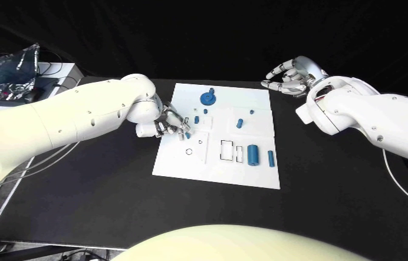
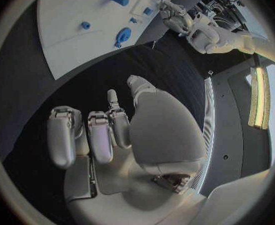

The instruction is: Assemble the parts on the task board

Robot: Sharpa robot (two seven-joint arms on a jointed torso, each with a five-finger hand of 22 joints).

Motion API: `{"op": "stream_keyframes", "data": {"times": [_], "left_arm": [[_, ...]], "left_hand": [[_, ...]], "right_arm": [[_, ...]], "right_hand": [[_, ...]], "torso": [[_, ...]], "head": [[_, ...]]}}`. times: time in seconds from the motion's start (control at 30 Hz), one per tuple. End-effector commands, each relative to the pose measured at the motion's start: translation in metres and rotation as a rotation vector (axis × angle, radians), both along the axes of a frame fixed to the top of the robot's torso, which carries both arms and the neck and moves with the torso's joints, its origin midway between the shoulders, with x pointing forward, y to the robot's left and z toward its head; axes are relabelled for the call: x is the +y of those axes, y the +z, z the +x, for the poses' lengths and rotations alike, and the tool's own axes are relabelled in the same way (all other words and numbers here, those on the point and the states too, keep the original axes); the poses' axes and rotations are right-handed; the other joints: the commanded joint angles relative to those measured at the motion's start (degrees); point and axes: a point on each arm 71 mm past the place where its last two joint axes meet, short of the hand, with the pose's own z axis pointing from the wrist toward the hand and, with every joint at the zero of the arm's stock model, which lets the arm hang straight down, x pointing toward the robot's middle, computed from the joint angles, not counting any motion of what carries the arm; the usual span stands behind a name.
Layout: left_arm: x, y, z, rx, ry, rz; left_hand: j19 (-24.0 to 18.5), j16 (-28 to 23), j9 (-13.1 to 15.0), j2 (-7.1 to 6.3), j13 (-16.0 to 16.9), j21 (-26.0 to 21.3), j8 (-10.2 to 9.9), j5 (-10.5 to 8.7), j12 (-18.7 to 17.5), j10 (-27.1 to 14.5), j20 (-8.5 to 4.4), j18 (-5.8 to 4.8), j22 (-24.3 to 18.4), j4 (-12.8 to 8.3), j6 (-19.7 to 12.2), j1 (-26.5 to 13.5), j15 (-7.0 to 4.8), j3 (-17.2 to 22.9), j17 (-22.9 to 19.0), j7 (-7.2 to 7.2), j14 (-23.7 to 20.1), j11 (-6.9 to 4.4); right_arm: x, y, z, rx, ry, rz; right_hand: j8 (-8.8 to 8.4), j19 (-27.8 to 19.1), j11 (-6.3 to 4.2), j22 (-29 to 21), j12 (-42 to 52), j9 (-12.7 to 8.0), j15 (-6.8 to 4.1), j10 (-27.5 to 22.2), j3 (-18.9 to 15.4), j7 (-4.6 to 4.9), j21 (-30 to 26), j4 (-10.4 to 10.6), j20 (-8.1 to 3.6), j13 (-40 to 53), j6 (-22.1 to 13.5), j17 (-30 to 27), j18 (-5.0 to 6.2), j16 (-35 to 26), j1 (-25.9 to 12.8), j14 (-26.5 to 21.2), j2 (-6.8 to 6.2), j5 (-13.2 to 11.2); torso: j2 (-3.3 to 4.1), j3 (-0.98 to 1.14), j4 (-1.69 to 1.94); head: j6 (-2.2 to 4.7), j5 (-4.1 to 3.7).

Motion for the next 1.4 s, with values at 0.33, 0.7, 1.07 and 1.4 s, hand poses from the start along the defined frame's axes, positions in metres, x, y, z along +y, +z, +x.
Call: {"op": "stream_keyframes", "data": {"times": [0.33,0.7,1.07,1.4], "left_arm": [[-0.005,-0.001,-0.003,0.001,0.014,-0.022],[-0.006,0.000,-0.003,-0.004,0.033,-0.041],[0.000,0.005,-0.003,-0.024,0.043,-0.044],[0.009,0.028,0.010,-0.156,-0.033,0.019]], "left_hand": [[-0.2,0.0,3.0,-1.12,-0.1,0.0,0.0,1.36,-1.8,-0.1,-0.35,-0.44,1.8,-10.3,-1.7,11.6,-0.42,10.9,10.5,-0.18,4.7,-0.18],[-0.4,-0.1,5.0,-1.48,-0.6,-0.1,0.7,4.59,-2.9,-0.3,-0.05,-0.40,1.7,-13.5,-2.6,12.3,0.06,14.1,10.5,0.58,4.7,0.36],[-0.2,0.0,5.7,-1.88,0.1,0.2,1.0,6.07,-2.7,0.1,0.02,-0.45,2.0,-14.5,-2.2,12.1,0.09,15.2,10.7,0.61,4.8,0.37],[0.0,0.1,6.2,-2.64,1.2,0.3,1.3,6.61,-2.2,1.0,0.04,-0.49,2.2,-15.1,-1.7,11.9,-0.04,15.7,11.2,0.45,4.9,0.21]], "right_arm": [[0.002,0.000,0.000,-0.002,0.018,-0.005],[0.001,0.000,0.000,-0.002,0.017,-0.006],[-0.001,0.000,-0.001,-0.004,0.015,-0.007],[-0.003,0.001,0.000,-0.008,0.010,-0.008]], "right_hand": [[0.20,2.7,-0.14,9.6,0.3,0.1,-0.45,0.3,0.5,0.09,-0.1,0.0,-0.38,7.2,-0.4,8.7,0.74,-0.3,-0.2,4.5,-0.29,0.4],[0.20,2.7,-0.14,9.6,0.3,0.1,-0.45,0.3,0.5,0.09,-0.1,0.0,-0.38,7.2,-0.4,8.7,0.74,-0.3,-0.2,4.5,-0.29,0.4],[0.29,2.7,-0.16,9.6,0.3,0.1,-0.46,0.4,0.6,0.08,-0.1,0.0,-0.39,7.2,-0.4,8.6,0.76,-0.3,-0.3,4.5,-0.32,0.4],[0.29,2.7,-0.16,9.6,0.3,0.1,-0.46,0.4,0.6,0.08,-0.1,0.0,-0.39,7.2,-0.4,8.6,0.76,-0.3,-0.3,4.5,-0.32,0.4]], "torso": [[0.03,-0.02,-0.01],[-0.05,0.05,0.00],[-0.03,0.05,0.01],[-0.02,-0.01,0.00]], "head": [[0.00,0.19],[-0.05,0.24],[0.12,0.27],[0.51,0.18]]}}
